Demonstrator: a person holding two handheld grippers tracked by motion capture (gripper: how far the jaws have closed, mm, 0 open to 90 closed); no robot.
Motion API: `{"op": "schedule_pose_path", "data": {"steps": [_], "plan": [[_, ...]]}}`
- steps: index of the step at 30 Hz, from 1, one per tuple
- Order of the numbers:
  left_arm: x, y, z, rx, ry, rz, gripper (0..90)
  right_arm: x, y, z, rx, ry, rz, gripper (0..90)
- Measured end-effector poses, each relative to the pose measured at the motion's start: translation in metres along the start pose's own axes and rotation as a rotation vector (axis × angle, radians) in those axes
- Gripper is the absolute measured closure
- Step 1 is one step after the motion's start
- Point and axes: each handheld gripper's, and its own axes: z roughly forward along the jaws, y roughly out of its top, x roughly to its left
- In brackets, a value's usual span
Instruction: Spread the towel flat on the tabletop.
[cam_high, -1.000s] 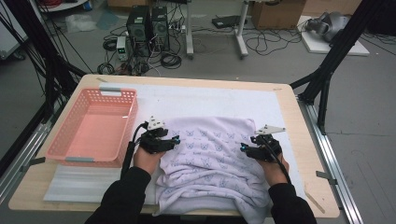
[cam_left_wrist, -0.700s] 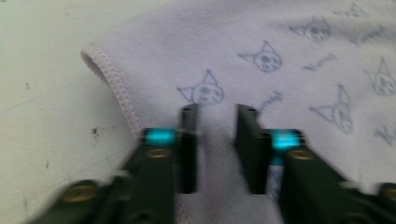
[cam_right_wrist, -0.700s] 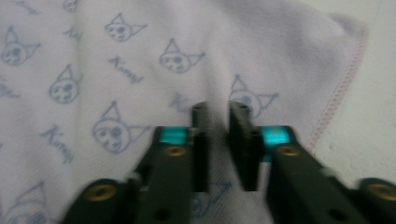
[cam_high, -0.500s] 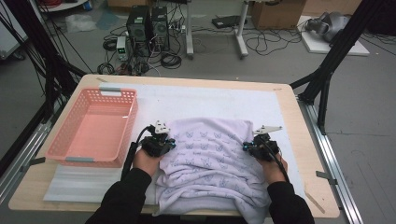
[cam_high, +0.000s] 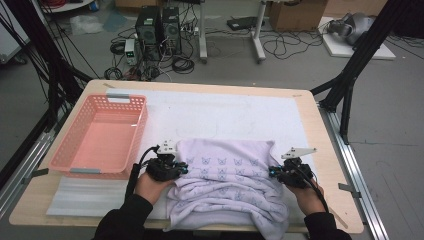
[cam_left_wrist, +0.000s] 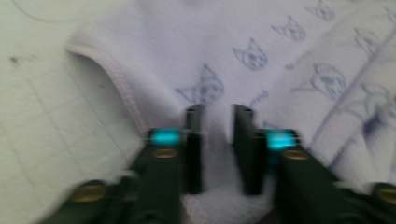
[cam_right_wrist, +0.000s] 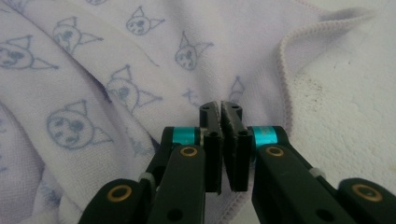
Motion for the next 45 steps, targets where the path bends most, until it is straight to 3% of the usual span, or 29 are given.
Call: {"op": "schedule_pose_path", "data": {"steps": [1,4,6,11,14,17,20,30,36,38,39,40,41,43,45], "plan": [[0.001,0.003,0.0,-0.018,0.012,-0.004,56.6,0.0,0.001,0.0,-0.011,-0.007,0.009,76.9],[0.004,0.016,-0.001,-0.102,0.049,-0.013,43.1,-0.002,0.004,-0.002,-0.07,-0.017,0.034,68.8],[0.007,0.027,-0.001,-0.156,0.07,-0.029,42.6,-0.003,0.006,-0.003,-0.104,-0.02,0.037,63.9],[0.021,0.055,0.007,-0.232,0.12,-0.088,45.9,-0.003,0.009,-0.002,-0.153,-0.02,0.047,63.2],[0.034,0.065,0.016,-0.203,0.177,-0.124,57.9,-0.002,0.008,-0.002,-0.158,-0.015,0.032,62.9],[0.045,0.064,0.026,-0.154,0.201,-0.15,60.1,-0.002,0.007,-0.003,-0.165,-0.008,0.027,62.7],[0.049,0.059,0.034,-0.076,0.206,-0.131,61.5,-0.004,0.006,-0.005,-0.175,-0.005,0.028,62.6],[0.049,0.049,0.045,0.022,0.27,-0.079,57.1,-0.004,0.005,-0.006,-0.185,0.004,0.032,62.4],[0.043,0.049,0.046,0.024,0.288,-0.03,56.4,-0.005,0.004,-0.005,-0.185,0.009,0.039,61.4],[0.041,0.049,0.046,0.026,0.252,-0.012,69.3,-0.005,0.004,-0.005,-0.188,0.007,0.04,61.2],[0.039,0.049,0.047,0.029,0.236,0.007,81.4,-0.006,0.004,-0.005,-0.188,0.007,0.043,61.1],[0.037,0.049,0.048,0.032,0.245,0.015,84.7,-0.006,0.004,-0.005,-0.188,0.008,0.044,61.1],[0.038,0.05,0.047,0.026,0.239,-0.002,85.5,-0.005,0.004,-0.005,-0.188,0.01,0.044,61.1],[0.042,0.051,0.045,-0.015,0.25,-0.022,86.3,-0.005,0.004,-0.005,-0.188,0.013,0.043,61.1],[0.046,0.053,0.039,-0.098,0.271,-0.031,86.3,-0.005,0.004,-0.005,-0.187,0.011,0.043,61.1]]}}
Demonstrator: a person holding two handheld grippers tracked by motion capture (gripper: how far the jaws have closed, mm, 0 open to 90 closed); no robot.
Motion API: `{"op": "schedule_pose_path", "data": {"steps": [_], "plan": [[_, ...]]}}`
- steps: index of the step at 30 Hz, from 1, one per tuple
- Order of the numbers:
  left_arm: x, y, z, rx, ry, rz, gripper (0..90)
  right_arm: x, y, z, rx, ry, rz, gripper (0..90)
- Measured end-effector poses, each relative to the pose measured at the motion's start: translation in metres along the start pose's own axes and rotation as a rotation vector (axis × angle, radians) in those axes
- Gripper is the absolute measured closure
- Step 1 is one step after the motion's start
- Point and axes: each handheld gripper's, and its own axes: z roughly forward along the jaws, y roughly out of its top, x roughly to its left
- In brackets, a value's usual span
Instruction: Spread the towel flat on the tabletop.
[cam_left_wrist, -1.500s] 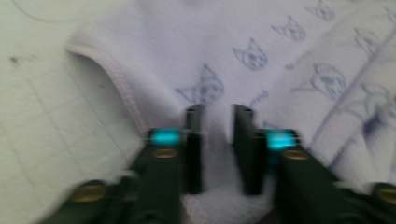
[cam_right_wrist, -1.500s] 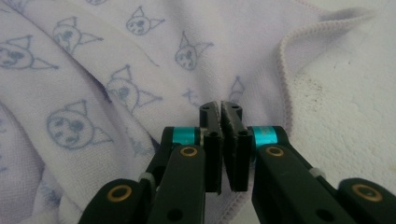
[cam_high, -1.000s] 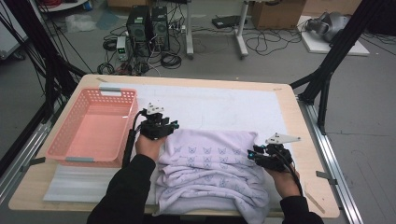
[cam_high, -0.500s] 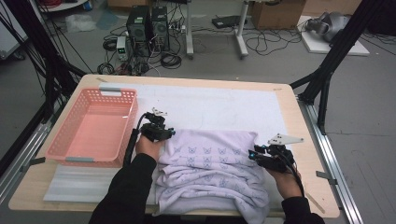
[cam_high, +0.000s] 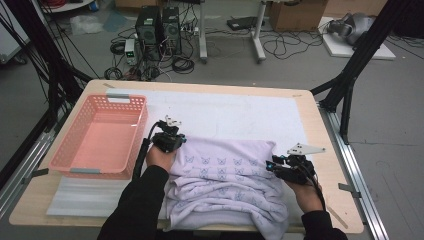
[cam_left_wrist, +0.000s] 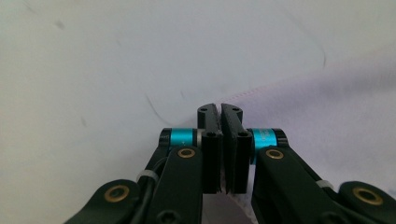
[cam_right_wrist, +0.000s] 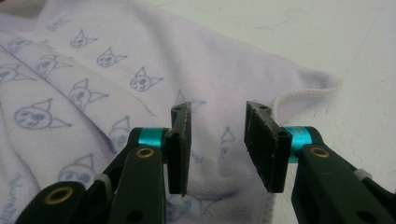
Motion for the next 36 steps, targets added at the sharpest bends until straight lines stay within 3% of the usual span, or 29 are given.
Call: {"op": "schedule_pose_path", "data": {"steps": [2,4,6,7,9,11,15,18,20,24,26,27,28,29,31,34,36], "plan": [[0.005,0.004,-0.004,-0.079,0.038,-0.021,86.4,-0.001,0.0,0.001,-0.004,-0.004,0.004,61.0],[0.012,0.004,-0.005,-0.118,0.059,-0.049,86.3,-0.004,0.001,0.002,-0.005,-0.017,0.01,59.7],[0.019,0.002,-0.003,-0.113,0.054,-0.069,84.9,-0.009,0.002,0.004,-0.014,-0.036,0.021,58.1],[0.02,0.001,-0.001,-0.106,0.052,-0.082,80.0,-0.011,0.003,0.005,-0.017,-0.045,0.032,57.0],[0.023,-0.001,0.001,-0.092,0.041,-0.119,62.5,-0.018,0.005,0.008,-0.021,-0.066,0.052,55.6],[0.024,-0.002,0.004,-0.084,0.036,-0.143,51.7,-0.026,0.009,0.011,-0.026,-0.084,0.073,52.5],[0.024,-0.005,0.01,-0.044,0.004,-0.149,49.6,-0.041,0.024,0.022,-0.034,-0.105,0.124,50.6],[0.023,-0.008,0.016,-0.003,-0.013,-0.149,50.2,-0.046,0.037,0.038,-0.003,-0.108,0.134,47.9],[0.02,-0.008,0.017,0.002,0.008,-0.116,53.5,-0.048,0.044,0.053,0.048,-0.124,0.129,47.6],[0.023,-0.009,0.017,0.003,0.007,-0.099,74.4,-0.053,0.05,0.076,0.112,-0.157,0.137,48.4],[0.024,-0.009,0.017,0.003,-0.015,-0.104,82.9,-0.054,0.051,0.085,0.16,-0.168,0.123,54.5],[0.023,-0.009,0.017,0.002,-0.013,-0.099,83.6,-0.053,0.052,0.085,0.157,-0.182,0.105,65.6],[0.023,-0.009,0.017,0.001,-0.014,-0.096,83.9,-0.053,0.054,0.085,0.168,-0.168,0.099,79.2],[0.024,-0.009,0.017,0.001,-0.02,-0.102,84.2,-0.054,0.055,0.085,0.176,-0.138,0.094,84.8],[0.026,-0.008,0.017,-0.005,-0.033,-0.127,84.6,-0.054,0.057,0.086,0.187,-0.145,0.044,86.0],[0.026,-0.005,0.017,-0.062,-0.038,-0.152,84.9,-0.059,0.059,0.086,0.168,-0.158,0.032,86.2],[0.026,0.001,0.018,-0.074,-0.033,-0.16,84.7,-0.065,0.062,0.086,0.149,-0.172,0.008,86.1]]}}
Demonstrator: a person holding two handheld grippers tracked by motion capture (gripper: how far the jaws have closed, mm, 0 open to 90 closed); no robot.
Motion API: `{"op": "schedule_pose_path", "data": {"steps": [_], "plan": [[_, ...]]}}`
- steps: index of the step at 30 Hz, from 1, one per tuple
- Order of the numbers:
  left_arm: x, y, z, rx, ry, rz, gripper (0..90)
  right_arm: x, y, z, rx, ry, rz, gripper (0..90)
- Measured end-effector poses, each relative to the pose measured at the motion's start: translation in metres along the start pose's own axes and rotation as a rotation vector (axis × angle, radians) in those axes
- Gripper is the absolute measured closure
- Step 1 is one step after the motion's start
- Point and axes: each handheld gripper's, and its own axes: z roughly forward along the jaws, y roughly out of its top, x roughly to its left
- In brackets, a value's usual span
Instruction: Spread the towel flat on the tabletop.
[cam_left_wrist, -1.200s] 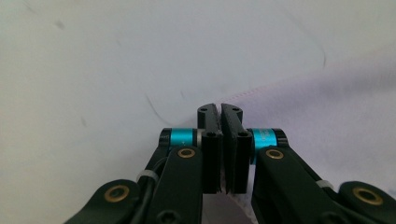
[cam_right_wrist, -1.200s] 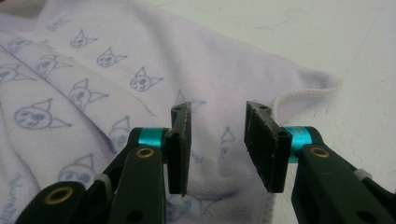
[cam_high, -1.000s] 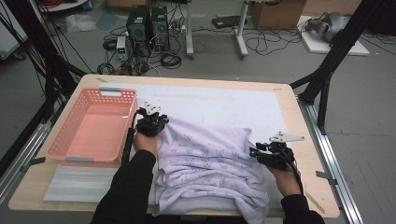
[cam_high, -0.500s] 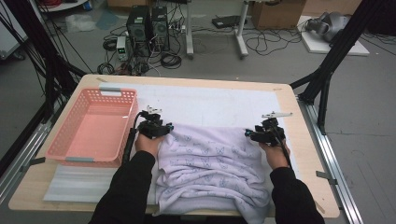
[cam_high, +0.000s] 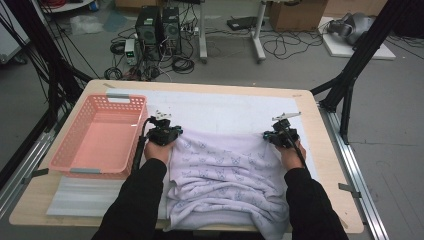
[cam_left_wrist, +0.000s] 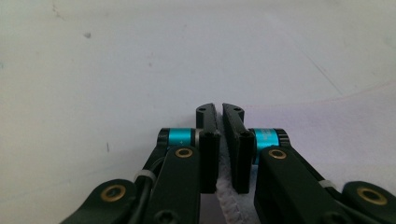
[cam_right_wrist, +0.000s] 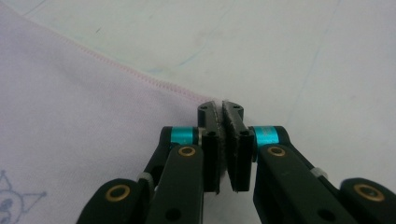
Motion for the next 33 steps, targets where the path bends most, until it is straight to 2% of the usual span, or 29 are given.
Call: {"op": "schedule_pose_path", "data": {"steps": [2,3,6,8,10,12,15,18,20,21,22,26,27,29,30,31,32,33], "plan": [[0.0,0.007,0.003,-0.023,0.012,-0.001,84.2,-0.004,0.004,0.001,-0.037,-0.034,-0.024,86.1],[0.001,0.009,0.004,-0.057,0.018,-0.007,84.1,-0.007,0.006,0.001,-0.059,-0.051,-0.029,86.1],[0.005,0.019,0.017,-0.028,0.006,-0.01,84.3,-0.017,0.013,0.005,-0.105,-0.081,-0.026,86.0],[0.006,0.027,0.024,-0.028,0.007,0.002,84.3,-0.023,0.017,0.01,-0.112,-0.096,-0.011,86.0],[0.009,0.034,0.03,-0.051,0.026,0.018,84.3,-0.026,0.021,0.014,-0.121,-0.107,-0.003,85.9],[0.014,0.042,0.036,-0.032,0.034,0.023,84.3,-0.027,0.025,0.018,-0.129,-0.111,0.007,85.8],[0.018,0.054,0.039,-0.062,0.057,0.047,84.3,-0.028,0.032,0.022,-0.154,-0.124,0.019,85.8],[0.019,0.063,0.039,-0.097,0.081,0.055,84.1,-0.029,0.042,0.027,-0.148,-0.143,0.005,85.8],[0.019,0.066,0.041,-0.098,0.085,0.05,84.1,-0.029,0.047,0.027,-0.183,-0.166,0.015,85.8],[0.019,0.066,0.041,-0.09,0.093,0.058,84.2,-0.029,0.05,0.028,-0.176,-0.161,0.033,85.8],[0.02,0.067,0.041,-0.086,0.094,0.069,84.3,-0.03,0.053,0.029,-0.181,-0.168,0.025,85.9],[0.024,0.068,0.043,-0.095,0.082,0.051,84.3,-0.03,0.06,0.03,-0.21,-0.195,0.016,85.9],[0.024,0.067,0.044,-0.095,0.078,0.059,84.2,-0.03,0.06,0.032,-0.205,-0.192,0.028,85.9],[0.023,0.064,0.047,-0.085,0.055,0.066,82.9,-0.031,0.058,0.036,-0.184,-0.2,0.024,85.7],[0.024,0.063,0.049,-0.072,0.052,0.058,75.3,-0.031,0.057,0.038,-0.18,-0.199,0.031,84.5],[0.024,0.061,0.051,-0.052,0.058,0.022,60.7,-0.03,0.057,0.039,-0.173,-0.202,0.038,79.6],[0.024,0.06,0.052,-0.037,0.056,-0.02,48.8,-0.031,0.056,0.04,-0.178,-0.201,0.052,68.5],[0.025,0.058,0.051,-0.024,0.056,-0.027,44.6,-0.032,0.055,0.041,-0.178,-0.199,0.082,60.8]]}}
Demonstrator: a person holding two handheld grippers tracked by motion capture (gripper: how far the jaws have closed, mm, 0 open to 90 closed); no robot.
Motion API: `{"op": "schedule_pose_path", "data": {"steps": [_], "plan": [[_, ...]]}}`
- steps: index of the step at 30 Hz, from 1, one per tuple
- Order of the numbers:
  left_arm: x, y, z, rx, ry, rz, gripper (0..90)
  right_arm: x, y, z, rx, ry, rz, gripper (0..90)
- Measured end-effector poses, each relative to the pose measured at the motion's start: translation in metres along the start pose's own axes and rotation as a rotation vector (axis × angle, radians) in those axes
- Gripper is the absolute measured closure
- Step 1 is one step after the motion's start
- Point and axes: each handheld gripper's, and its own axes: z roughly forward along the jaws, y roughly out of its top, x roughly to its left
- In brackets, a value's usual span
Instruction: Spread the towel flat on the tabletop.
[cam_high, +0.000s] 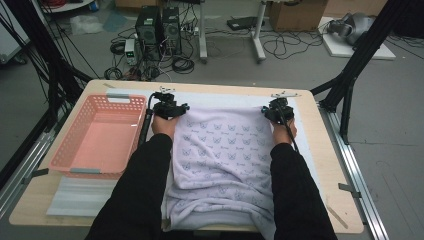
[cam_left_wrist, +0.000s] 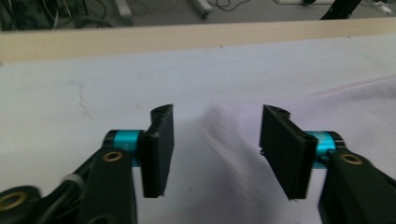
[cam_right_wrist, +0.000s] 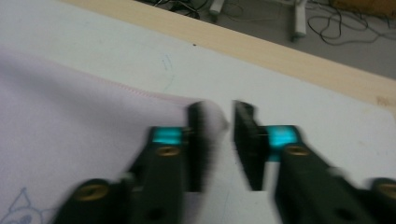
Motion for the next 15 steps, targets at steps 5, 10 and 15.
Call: {"op": "schedule_pose_path", "data": {"steps": [5,10,15], "plan": [[-0.006,-0.005,-0.011,0.014,0.013,0.043,41.1,-0.006,-0.006,-0.01,0.011,0.032,0.033,52.6],[-0.01,-0.007,-0.031,-0.002,0.018,0.039,38.7,-0.012,-0.011,-0.036,-0.018,0.048,0.075,49.8],[-0.014,-0.013,-0.043,0.001,0.012,0.052,39.6,-0.014,-0.015,-0.059,-0.031,0.084,0.093,51.6]]}}
